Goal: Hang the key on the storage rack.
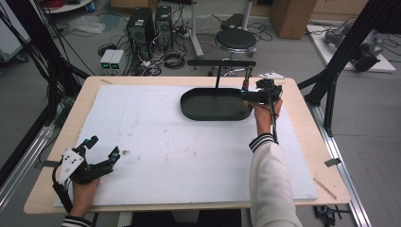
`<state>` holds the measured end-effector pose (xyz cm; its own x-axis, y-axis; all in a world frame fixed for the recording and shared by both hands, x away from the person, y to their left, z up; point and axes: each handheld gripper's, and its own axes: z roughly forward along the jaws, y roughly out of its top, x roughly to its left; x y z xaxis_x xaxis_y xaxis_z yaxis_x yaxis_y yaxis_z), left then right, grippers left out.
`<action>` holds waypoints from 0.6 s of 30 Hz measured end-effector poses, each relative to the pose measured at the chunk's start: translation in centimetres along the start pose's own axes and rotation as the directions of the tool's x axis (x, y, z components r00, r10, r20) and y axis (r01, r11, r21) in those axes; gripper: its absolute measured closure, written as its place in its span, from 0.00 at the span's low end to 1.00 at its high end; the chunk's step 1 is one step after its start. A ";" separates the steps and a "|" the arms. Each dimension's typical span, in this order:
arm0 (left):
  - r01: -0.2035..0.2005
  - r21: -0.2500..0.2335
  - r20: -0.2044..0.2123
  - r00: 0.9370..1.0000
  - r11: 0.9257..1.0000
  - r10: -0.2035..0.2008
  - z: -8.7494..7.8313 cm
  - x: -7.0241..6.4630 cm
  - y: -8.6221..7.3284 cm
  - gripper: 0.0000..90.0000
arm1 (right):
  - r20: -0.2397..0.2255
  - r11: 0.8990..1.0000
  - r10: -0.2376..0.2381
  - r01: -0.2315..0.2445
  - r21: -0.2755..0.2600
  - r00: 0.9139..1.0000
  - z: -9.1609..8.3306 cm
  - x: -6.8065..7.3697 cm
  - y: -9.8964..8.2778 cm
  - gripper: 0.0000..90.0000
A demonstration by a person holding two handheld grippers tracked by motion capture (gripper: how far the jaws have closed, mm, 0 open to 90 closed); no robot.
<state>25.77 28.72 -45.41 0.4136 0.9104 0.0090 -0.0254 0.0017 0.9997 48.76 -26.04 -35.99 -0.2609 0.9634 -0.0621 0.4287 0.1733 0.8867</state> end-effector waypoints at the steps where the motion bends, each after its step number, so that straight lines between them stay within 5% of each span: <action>1: 0.000 0.000 0.000 1.000 1.000 0.000 0.0 0.0 0.0 0.15 | -0.025 1.000 -0.001 0.001 -0.006 1.000 -0.4 -0.1 0.0 0.00; 9: -0.004 -0.001 0.000 1.000 1.000 0.004 0.0 -0.1 0.0 0.15 | -0.160 0.991 -0.060 0.040 -0.126 0.985 -5.8 -0.8 0.4 0.00; 15: -0.003 0.001 0.001 1.000 1.000 0.003 0.0 -0.1 0.0 0.15 | -0.286 0.961 -0.101 0.019 -0.275 0.953 -10.4 -1.6 -3.0 0.00; 18: -0.007 0.001 -0.004 1.000 1.000 0.007 0.0 -0.1 0.0 0.15 | -0.310 0.941 -0.131 0.021 -0.337 0.942 -12.4 -2.0 -5.2 0.00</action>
<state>25.71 28.65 -45.42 0.4099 0.9120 0.0157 -0.0270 -0.0051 0.9996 36.34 -31.41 -34.74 -0.5699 0.8211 -0.0332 0.1071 0.1142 0.9877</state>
